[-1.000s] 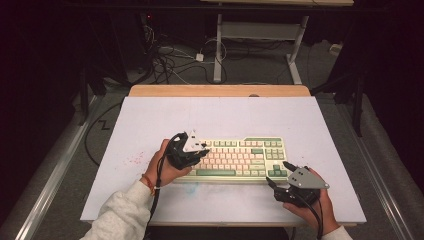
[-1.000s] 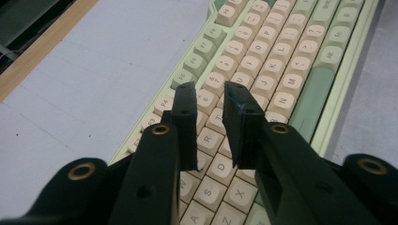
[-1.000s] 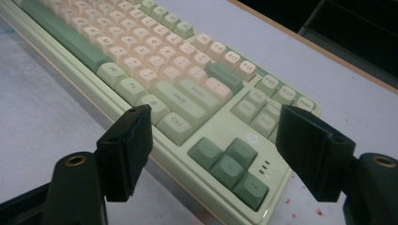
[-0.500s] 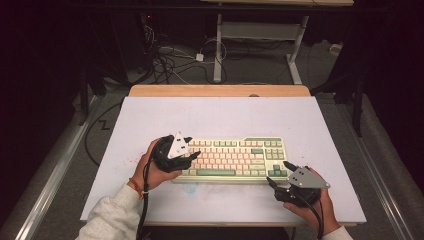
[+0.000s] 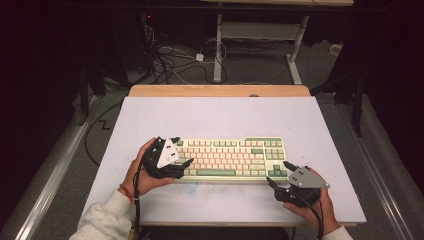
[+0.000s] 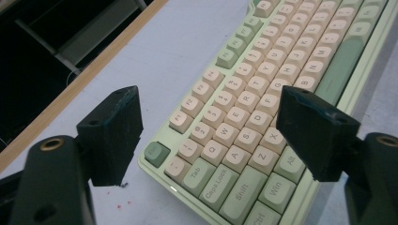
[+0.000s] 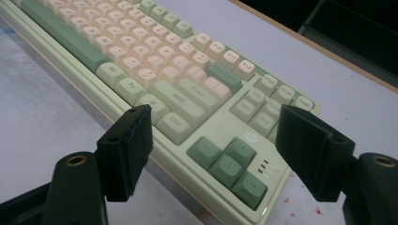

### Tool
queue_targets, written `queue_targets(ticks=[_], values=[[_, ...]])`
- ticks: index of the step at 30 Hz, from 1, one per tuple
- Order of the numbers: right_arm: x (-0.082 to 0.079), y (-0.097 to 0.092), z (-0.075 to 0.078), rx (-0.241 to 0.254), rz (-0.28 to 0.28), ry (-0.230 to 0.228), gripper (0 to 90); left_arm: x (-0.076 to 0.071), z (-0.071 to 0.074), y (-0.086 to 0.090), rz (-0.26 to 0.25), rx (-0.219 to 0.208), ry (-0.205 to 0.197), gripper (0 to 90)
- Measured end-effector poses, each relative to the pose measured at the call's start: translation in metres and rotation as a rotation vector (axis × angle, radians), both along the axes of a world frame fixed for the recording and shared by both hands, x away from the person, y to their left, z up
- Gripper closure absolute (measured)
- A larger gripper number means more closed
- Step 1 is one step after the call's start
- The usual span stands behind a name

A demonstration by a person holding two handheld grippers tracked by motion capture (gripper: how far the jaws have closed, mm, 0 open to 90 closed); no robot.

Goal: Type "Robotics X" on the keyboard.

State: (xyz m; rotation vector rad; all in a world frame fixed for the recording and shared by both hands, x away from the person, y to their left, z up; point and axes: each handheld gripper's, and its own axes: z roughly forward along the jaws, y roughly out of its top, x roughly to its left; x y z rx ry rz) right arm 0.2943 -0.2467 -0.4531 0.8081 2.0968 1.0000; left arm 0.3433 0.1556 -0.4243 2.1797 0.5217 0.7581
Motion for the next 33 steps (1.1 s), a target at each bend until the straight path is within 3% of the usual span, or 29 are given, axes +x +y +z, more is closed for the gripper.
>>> queue_targets(ticks=[8, 25, 29, 33], values=[[0.001, 0.0, -0.001, -0.004, 0.001, 0.003, 28.1, -0.011, -0.004, 0.015, 0.019, -0.022, -0.024, 20.8], [0.001, 0.001, 0.001, -0.003, 0.003, 0.008, 30.4, -0.026, -0.023, 0.035, 0.058, -0.022, 0.004, 19.0], [0.0, 0.002, 0.002, -0.004, 0.02, 0.014, 37.8, -0.03, -0.029, 0.04, 0.071, -0.017, 0.018, 19.0], [0.0, 0.004, 0.004, -0.001, 0.046, 0.026, 52.0, -0.035, -0.035, 0.044, 0.08, 0.002, 0.036, 19.1]])
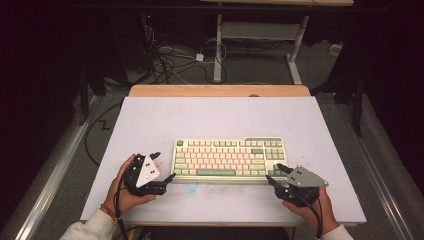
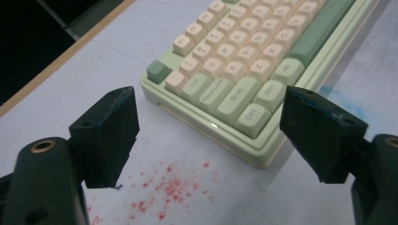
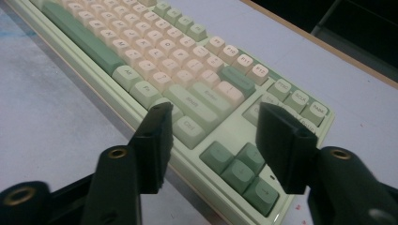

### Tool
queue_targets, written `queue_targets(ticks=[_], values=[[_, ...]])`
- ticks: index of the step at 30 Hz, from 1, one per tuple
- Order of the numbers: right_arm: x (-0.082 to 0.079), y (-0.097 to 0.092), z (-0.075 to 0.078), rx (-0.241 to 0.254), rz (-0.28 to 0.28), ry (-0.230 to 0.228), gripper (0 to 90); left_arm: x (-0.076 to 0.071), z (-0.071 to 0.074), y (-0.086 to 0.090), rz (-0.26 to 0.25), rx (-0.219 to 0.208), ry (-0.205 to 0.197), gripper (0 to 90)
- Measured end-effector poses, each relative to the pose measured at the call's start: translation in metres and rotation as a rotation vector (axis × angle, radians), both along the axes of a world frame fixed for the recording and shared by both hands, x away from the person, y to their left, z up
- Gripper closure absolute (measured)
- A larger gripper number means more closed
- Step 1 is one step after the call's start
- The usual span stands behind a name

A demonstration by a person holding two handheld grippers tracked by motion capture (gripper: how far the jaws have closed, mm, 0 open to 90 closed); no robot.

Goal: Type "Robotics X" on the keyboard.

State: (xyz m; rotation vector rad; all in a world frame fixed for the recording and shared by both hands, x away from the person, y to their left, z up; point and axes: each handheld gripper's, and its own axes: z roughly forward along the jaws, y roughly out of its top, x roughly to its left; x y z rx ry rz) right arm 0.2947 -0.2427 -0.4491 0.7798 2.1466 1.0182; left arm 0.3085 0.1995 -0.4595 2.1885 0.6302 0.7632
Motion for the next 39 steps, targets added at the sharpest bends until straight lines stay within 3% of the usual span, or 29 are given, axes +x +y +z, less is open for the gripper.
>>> queue_targets(ticks=[12, 17, 23, 39], values=[[0.01, 0.012, 0.009, -0.001, 0.075, 0.066, 89.9, -0.009, -0.009, 0.007, 0.008, 0.018, 0.047, 19.0], [0.021, 0.019, 0.012, -0.005, 0.089, 0.075, 90.0, -0.009, -0.011, 0.009, 0.014, 0.013, 0.076, 19.0], [0.037, 0.031, 0.015, -0.007, 0.109, 0.093, 90.0, -0.008, -0.013, 0.009, 0.019, 0.02, 0.082, 19.0], [0.08, 0.091, 0.008, -0.068, 0.185, 0.147, 90.0, -0.006, -0.016, 0.008, 0.015, 0.041, 0.098, 19.0]])
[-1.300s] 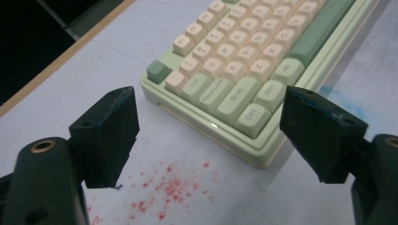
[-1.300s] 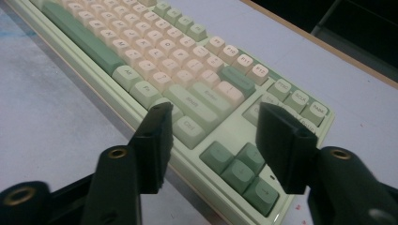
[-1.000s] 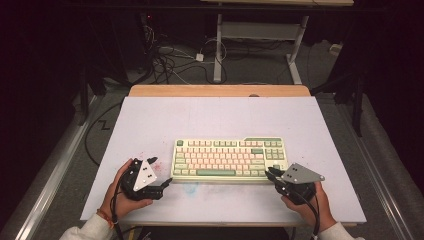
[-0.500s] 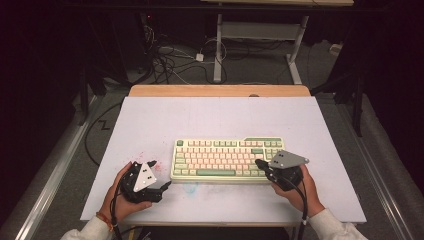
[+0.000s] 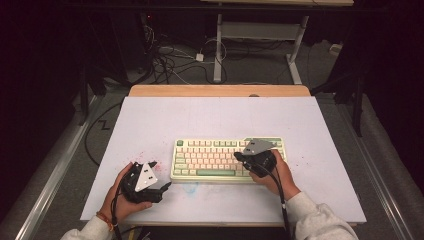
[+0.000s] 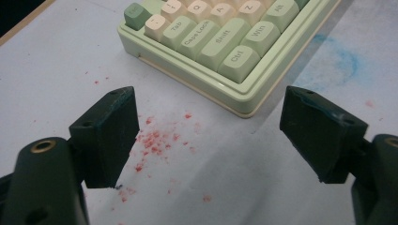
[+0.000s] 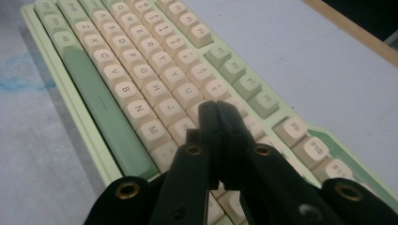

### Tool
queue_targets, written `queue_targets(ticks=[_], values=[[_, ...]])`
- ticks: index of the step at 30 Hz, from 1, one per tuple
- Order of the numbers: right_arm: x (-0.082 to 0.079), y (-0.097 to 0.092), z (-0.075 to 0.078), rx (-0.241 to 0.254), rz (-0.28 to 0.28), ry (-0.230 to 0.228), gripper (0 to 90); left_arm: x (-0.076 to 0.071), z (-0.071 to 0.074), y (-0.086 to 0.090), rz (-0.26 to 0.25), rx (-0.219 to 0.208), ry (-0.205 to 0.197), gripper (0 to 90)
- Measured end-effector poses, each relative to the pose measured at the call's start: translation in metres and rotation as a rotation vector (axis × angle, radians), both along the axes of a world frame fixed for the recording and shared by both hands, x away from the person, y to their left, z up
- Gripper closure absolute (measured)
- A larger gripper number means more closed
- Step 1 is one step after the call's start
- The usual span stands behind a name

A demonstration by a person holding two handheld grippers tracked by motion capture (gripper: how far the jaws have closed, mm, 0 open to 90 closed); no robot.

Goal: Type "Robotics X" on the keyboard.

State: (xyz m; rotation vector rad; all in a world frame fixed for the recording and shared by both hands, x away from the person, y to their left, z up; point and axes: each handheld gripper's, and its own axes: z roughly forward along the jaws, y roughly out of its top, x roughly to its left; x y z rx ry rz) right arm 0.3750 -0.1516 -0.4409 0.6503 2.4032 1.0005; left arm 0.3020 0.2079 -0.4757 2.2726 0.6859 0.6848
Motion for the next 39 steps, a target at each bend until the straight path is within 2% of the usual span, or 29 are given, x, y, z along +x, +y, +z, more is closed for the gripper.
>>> queue_targets(ticks=[14, 20, 26, 31, 39], values=[[0.022, 0.025, -0.012, -0.046, -0.016, 0.042, 90.0, 0.0, -0.001, 0.0, -0.003, 0.007, 0.007, 18.8], [0.024, 0.03, -0.013, -0.055, -0.032, 0.041, 90.0, 0.0, -0.002, 0.0, -0.002, 0.009, 0.014, 18.8], [0.024, 0.033, -0.014, -0.056, -0.021, 0.036, 90.0, 0.0, -0.002, 0.0, -0.003, 0.015, 0.013, 18.7], [0.024, 0.033, -0.015, -0.078, -0.02, 0.053, 90.0, 0.0, -0.002, -0.001, -0.006, 0.017, 0.016, 18.8], [0.019, 0.031, -0.01, -0.037, -0.012, 0.035, 90.0, 0.0, -0.002, -0.001, -0.004, 0.017, 0.017, 18.8]])
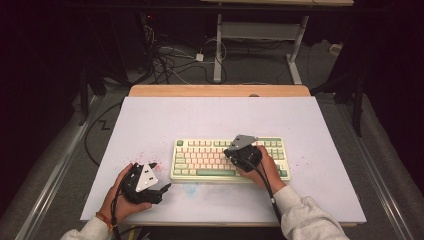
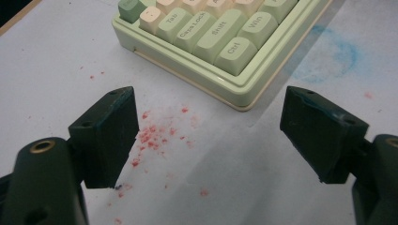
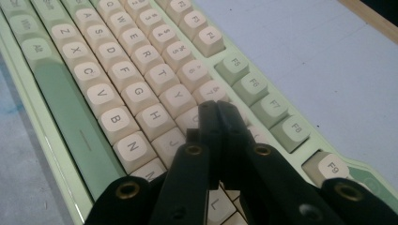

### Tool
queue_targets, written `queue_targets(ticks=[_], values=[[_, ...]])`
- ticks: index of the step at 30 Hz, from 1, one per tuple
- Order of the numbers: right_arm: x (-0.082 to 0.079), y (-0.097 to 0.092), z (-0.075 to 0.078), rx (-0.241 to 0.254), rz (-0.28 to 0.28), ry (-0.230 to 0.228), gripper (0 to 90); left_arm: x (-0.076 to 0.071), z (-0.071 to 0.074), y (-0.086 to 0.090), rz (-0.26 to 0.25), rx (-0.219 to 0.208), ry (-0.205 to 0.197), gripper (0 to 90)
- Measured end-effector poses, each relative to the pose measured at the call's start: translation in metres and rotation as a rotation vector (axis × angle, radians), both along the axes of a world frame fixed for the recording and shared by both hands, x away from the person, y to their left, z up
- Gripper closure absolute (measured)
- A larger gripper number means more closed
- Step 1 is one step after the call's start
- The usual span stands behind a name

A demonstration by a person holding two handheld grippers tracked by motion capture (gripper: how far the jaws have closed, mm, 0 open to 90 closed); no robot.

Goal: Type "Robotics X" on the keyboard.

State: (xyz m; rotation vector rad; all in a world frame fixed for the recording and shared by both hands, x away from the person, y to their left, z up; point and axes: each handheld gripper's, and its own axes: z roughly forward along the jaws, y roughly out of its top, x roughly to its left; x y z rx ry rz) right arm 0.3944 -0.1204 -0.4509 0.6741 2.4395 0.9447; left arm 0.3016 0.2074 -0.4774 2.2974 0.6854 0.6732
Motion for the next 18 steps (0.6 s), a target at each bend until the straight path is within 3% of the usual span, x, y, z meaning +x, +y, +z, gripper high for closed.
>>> queue_targets(ticks=[18], values=[[-0.007, -0.011, 0.015, 0.076, -0.006, -0.051, 82.9, 0.0, -0.001, -0.001, -0.003, 0.015, 0.003, 18.8]])
